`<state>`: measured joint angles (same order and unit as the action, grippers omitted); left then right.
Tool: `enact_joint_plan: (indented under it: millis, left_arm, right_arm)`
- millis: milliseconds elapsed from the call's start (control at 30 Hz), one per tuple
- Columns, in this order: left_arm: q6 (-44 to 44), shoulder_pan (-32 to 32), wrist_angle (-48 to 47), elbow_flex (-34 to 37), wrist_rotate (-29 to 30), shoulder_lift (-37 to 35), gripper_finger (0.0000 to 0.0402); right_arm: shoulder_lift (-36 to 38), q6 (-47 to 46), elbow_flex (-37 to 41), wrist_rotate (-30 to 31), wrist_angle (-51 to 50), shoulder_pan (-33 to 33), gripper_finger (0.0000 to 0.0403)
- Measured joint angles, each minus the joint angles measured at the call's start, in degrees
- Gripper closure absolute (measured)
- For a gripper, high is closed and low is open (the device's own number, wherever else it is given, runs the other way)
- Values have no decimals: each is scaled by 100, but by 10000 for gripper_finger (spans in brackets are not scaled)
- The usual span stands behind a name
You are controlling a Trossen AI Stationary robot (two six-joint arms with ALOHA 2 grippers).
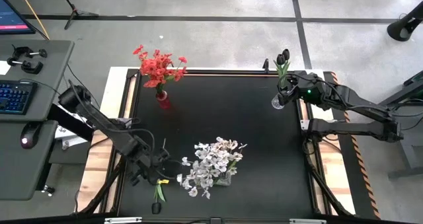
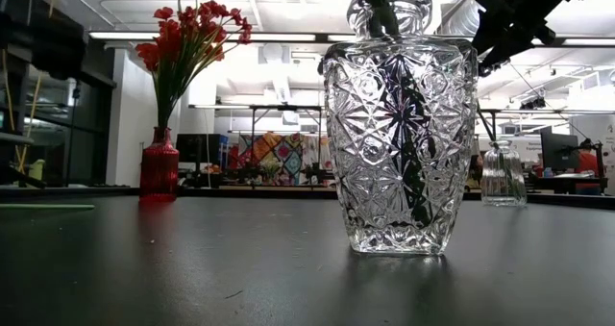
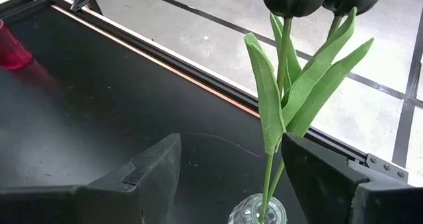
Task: Sort flowers into vase by color
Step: Put the black tulip into the top transparent vase
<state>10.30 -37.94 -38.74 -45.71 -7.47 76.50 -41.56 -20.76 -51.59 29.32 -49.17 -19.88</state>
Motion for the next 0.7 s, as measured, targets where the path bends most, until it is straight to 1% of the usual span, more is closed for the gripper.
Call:
enact_joint_plan:
  millis: [133,200,300,400,533,700]
  left_arm:
    - [225,24,161,0,277,460,264]
    - [228,42,198,0,254,607,239]
    - [436,7,208,0,40,723,213]
    - [895,-65,203,0,-21,789,205]
    - [1366,-87,209,0,-20,960,205]
    - [1785,-11,384,0,263,1286,206]
  right_arm:
    - [0,-21,0,-2,-2,2,151]
    - [-1,-21,0,-2,-5,1,151]
    - [-2,-21,0,-4,-50,1,151]
    - [-4,-61,1,-6,-148,1,151]
    - [-7,-174,0,-24,-258,1,151]
    - [-7,-174,2,-30,-260,0,151]
